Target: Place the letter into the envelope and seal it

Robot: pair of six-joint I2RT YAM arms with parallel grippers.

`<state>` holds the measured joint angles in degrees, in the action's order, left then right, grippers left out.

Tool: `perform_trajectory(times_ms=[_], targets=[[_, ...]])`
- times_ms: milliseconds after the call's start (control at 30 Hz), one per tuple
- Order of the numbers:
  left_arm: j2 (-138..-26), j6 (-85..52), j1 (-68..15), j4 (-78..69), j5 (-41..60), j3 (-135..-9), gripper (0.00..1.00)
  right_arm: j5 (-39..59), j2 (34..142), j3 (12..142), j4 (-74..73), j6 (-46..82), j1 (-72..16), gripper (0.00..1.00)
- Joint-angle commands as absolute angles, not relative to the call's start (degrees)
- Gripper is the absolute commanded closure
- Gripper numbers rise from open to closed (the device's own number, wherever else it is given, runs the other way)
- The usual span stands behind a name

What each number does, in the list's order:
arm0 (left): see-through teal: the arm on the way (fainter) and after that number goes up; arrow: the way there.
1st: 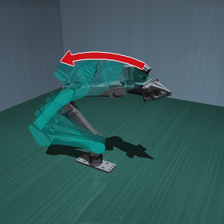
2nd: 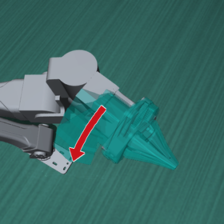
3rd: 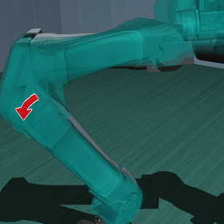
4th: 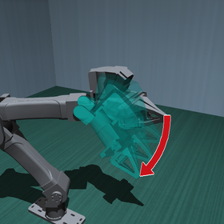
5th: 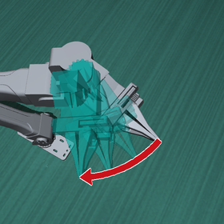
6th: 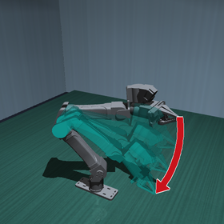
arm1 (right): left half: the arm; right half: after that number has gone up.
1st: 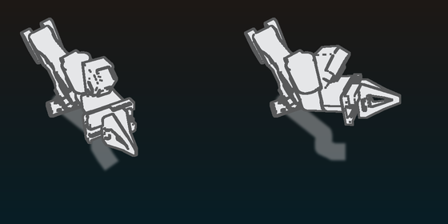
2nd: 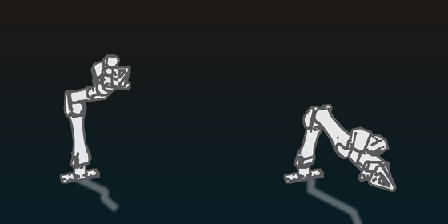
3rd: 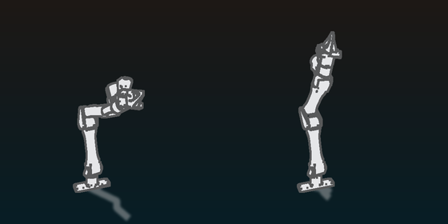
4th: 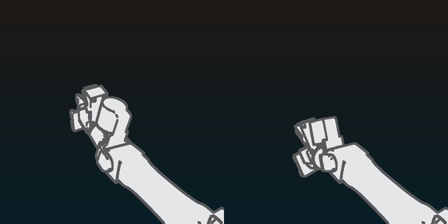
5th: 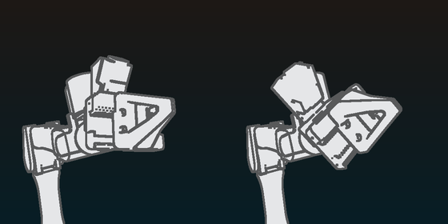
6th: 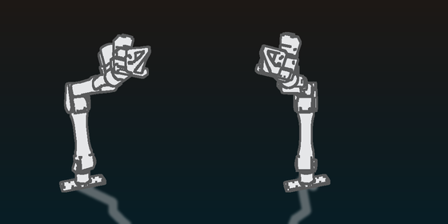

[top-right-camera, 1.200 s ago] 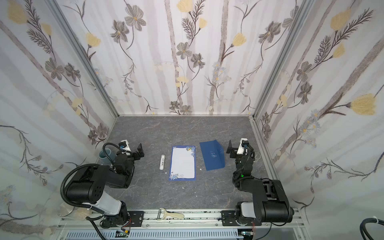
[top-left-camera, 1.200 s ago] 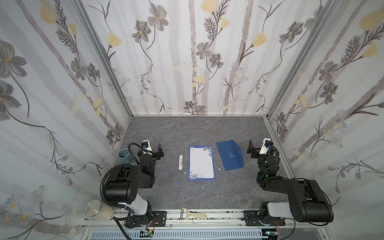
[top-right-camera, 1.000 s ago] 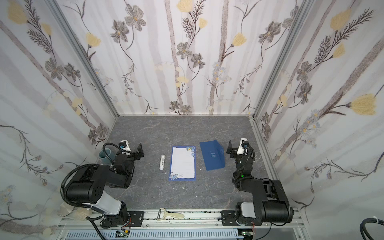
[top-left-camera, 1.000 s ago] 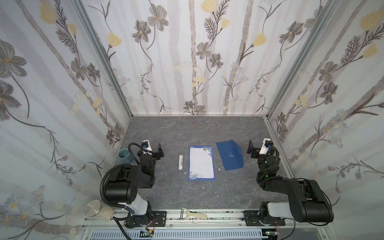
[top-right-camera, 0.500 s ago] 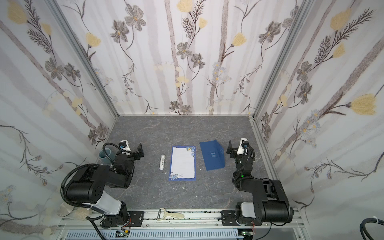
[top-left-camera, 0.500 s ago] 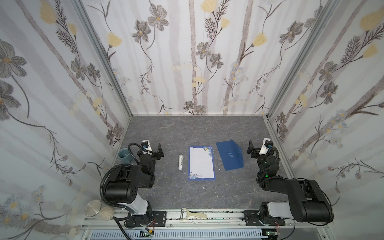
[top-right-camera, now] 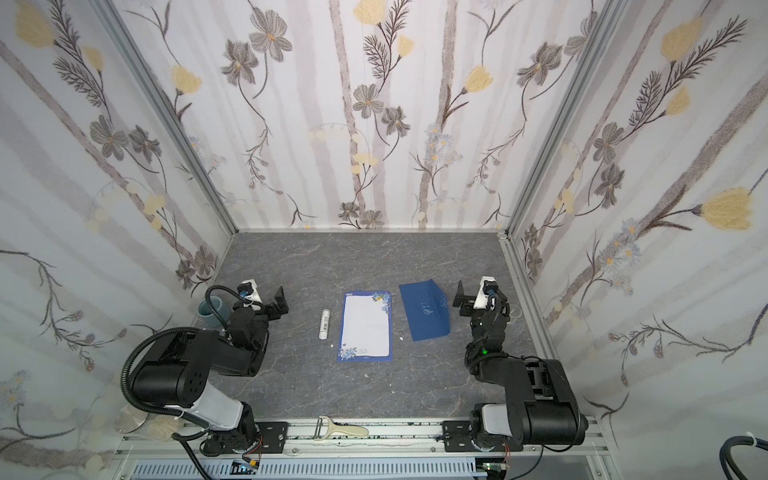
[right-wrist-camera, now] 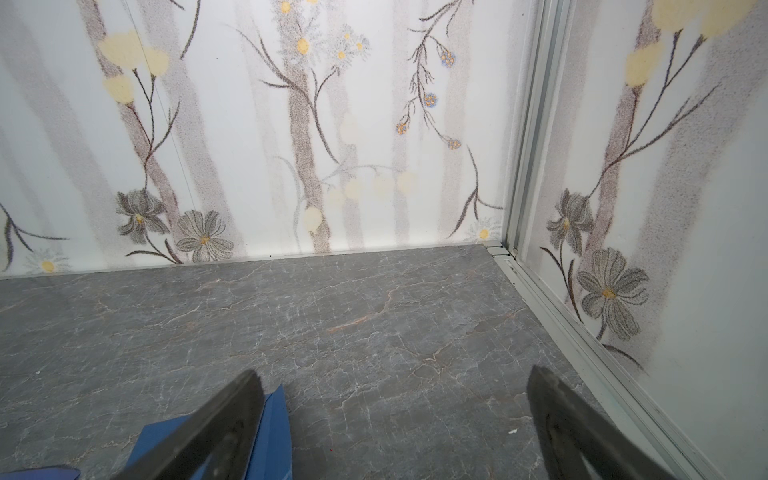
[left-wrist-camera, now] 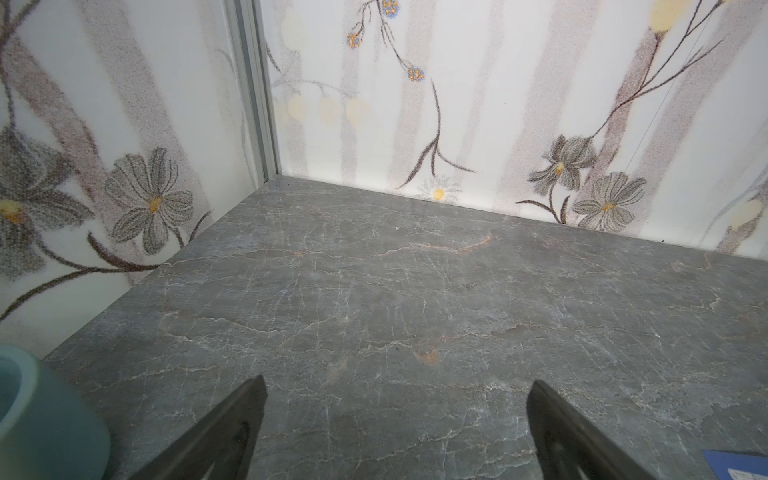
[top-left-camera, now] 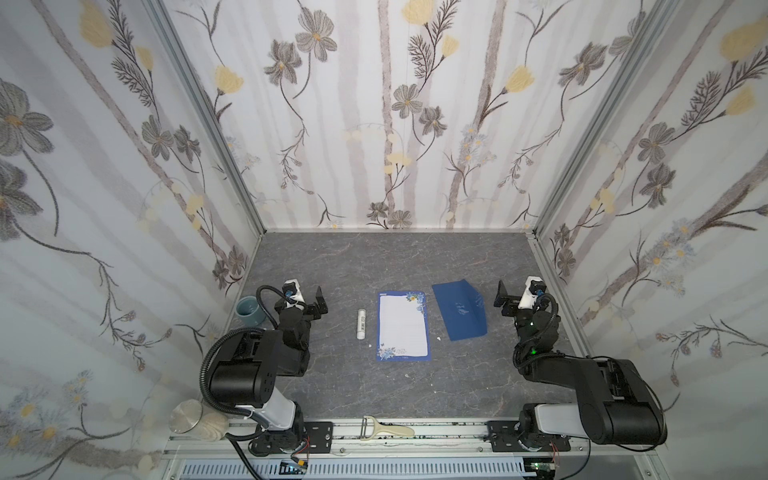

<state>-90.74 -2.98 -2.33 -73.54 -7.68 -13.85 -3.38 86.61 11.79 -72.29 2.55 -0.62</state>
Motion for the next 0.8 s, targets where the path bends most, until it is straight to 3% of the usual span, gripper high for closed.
perform_trajectory(times_ms=[0,100,200,300,367,533,767], targets=[[-90.9,-3.0,-2.3,-76.5,-7.6,-14.0,0.04,-3.5,86.5,12.0,-74.3,2.0,-0.6,0.00],[-90.3,-3.8,-2.5,-76.2,-11.1,-14.0,0.01,-2.2,84.3,11.8,-72.8,0.5,-1.4,0.00],[-86.4,-3.3,-4.0,-74.2,-15.4,-13.5,0.11,-11.7,76.4,16.0,-56.9,-0.3,-6.4,0.01],[-81.3,-1.5,-7.0,-66.7,-22.4,-15.9,0.14,-16.3,72.8,23.9,-39.1,3.6,-9.8,0.15],[-77.8,-3.4,-8.0,-55.4,-24.5,-20.9,0.15,-22.7,71.7,26.8,-33.7,3.6,-14.3,0.16],[-72.9,-12.8,-8.9,-37.2,-16.8,-31.8,0.15,-33.1,69.6,31.9,-25.5,5.5,-25.0,0.23],[-80.1,-19.7,-12.5,-15.2,-3.7,-48.2,0.19,-28.0,72.6,37.8,-14.9,15.7,-34.4,0.34]])
